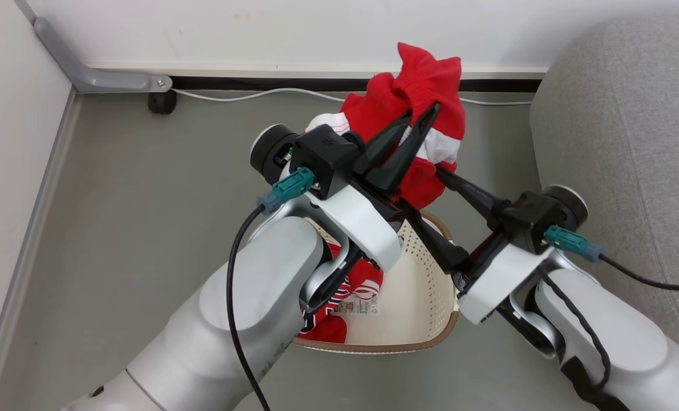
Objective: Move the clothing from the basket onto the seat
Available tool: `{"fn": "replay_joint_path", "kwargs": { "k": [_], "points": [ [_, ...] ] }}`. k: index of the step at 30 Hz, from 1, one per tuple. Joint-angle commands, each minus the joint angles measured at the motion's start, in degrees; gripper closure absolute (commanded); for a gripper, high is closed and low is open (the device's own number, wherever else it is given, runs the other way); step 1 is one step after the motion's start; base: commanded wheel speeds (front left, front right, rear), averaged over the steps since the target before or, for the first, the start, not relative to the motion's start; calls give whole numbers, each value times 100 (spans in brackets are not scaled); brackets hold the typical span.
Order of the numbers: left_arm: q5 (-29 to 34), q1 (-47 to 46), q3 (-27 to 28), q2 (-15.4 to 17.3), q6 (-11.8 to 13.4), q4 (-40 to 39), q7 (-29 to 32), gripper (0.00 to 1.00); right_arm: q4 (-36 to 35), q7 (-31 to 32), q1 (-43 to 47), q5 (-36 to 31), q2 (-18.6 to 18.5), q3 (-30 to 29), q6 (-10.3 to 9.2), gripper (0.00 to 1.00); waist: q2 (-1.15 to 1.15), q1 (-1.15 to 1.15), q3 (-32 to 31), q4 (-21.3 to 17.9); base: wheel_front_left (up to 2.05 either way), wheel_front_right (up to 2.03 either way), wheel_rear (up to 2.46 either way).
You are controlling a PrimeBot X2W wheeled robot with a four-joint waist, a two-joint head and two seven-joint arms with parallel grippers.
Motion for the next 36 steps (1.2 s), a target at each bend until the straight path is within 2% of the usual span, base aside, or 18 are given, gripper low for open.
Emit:
{"fn": "replay_joint_path", "kwargs": {
  "k": [1, 4, 5, 6, 7, 17, 18, 19, 28, 36],
  "points": [
    [-57, -280, 118, 70, 67, -189, -34, 100, 11, -35, -114, -114, 90, -24, 23, 0, 0, 0, 13, 25, 0, 0, 0],
    [-120, -258, 25, 70, 94, -243, -34, 100, 263, -35, -239, -240, 279, -108, 23, 0, 0, 0, 10, 67, 0, 0, 0],
    [-137, -251, -1, 70, 106, -259, -34, 100, 342, -35, -273, -275, 339, -117, 23, 9, 0, 0, 9, 78, 0, 0, 0],
    [-162, -240, -24, 70, 111, -273, -34, 100, 410, -35, -300, -308, 389, -114, 23, 66, 0, 0, 7, 91, 0, 0, 0],
    [-188, -231, -40, 70, 116, -284, -34, 100, 480, -35, -317, -326, 434, -103, 23, 100, 0, 0, 5, 101, 0, 0, 0],
    [-303, -108, -47, 70, 134, -228, -34, 100, 446, -35, -274, -303, 558, -326, 23, 100, 0, 0, 7, 91, 0, 0, 0],
    [-301, -94, -13, 70, 134, -232, -34, 70, 419, -35, -247, -299, 548, -346, 23, 100, 0, 0, 7, 80, 0, 0, 0],
    [-289, -75, 25, 70, 137, -227, -34, 0, 390, -35, -225, -297, 538, -364, 23, 100, 0, 0, 8, 68, 0, 0, 0],
    [-112, 32, 235, 70, 46, -62, -35, 0, 196, -35, -110, -305, 523, -567, 23, 100, 0, 0, 54, -78, 0, 0, 0],
    [145, 171, 509, 70, -17, 83, -35, 0, 27, -35, 50, -255, 486, -919, 23, 100, 0, 0, 97, -425, 0, 0, 0]
  ]
}}
